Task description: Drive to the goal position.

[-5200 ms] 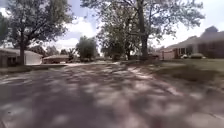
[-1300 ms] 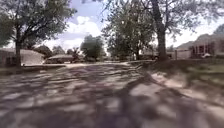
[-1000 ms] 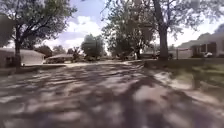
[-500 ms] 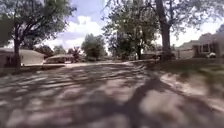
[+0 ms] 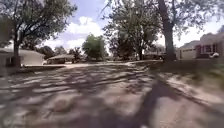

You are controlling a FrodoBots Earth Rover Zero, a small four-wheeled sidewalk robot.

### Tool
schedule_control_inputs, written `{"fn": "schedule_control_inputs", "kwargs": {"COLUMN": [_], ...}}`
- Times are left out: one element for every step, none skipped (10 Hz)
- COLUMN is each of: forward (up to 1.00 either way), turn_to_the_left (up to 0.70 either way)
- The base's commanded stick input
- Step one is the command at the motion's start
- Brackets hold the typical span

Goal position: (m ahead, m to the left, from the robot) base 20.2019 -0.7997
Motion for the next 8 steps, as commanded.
{"fn": "schedule_control_inputs", "kwargs": {"forward": [0.70,0.70,0.70,0.70,0.70,0.70,0.70,0.70], "turn_to_the_left": [0.00,0.00,0.00,-0.20,-0.35,-0.35,-0.35,-0.30]}}
